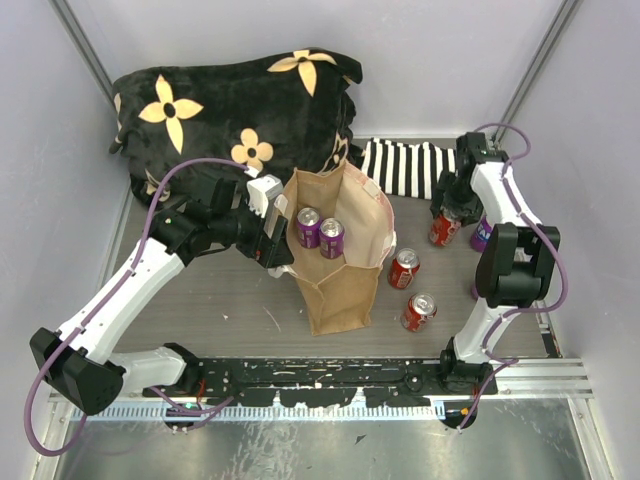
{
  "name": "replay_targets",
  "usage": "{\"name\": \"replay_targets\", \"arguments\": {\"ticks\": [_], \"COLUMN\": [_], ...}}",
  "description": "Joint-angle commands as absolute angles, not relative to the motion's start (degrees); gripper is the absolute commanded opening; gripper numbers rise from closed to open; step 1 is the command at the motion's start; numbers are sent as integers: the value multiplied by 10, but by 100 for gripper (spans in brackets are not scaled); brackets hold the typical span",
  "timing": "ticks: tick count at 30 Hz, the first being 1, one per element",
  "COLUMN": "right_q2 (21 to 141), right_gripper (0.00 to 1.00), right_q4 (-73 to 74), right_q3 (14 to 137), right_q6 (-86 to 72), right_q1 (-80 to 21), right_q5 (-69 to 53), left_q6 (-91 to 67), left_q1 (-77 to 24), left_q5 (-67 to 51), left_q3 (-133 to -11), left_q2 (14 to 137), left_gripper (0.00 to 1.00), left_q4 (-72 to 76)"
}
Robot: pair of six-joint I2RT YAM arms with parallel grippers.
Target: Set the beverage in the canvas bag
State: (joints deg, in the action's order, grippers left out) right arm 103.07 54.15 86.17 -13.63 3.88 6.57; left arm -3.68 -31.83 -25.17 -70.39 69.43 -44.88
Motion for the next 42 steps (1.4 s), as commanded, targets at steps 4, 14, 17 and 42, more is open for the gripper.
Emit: {"name": "replay_targets", "arguments": {"ticks": [4,14,17,42], "right_q2": [994,953,936,974], "right_gripper": [1,1,1,1], "right_q4": [616,618,596,517], "right_q3": [1087,1259,1260,1064], "right_q6": [-154,-208,-220,-258], "right_q1": [15,-154,-216,-493], "right_q5": [8,-13,-6,108], "left_q6": [-29,20,22,39], "left_q1": [-321,-320,-321,-321], "left_q5": [-245,-239,-239,-271], "left_q3": [-713,-688,-678,-647], "left_q2": [692,665,657,619], "left_gripper": [98,98,98,98], "left_q4": [-453,-492,-497,-496]}}
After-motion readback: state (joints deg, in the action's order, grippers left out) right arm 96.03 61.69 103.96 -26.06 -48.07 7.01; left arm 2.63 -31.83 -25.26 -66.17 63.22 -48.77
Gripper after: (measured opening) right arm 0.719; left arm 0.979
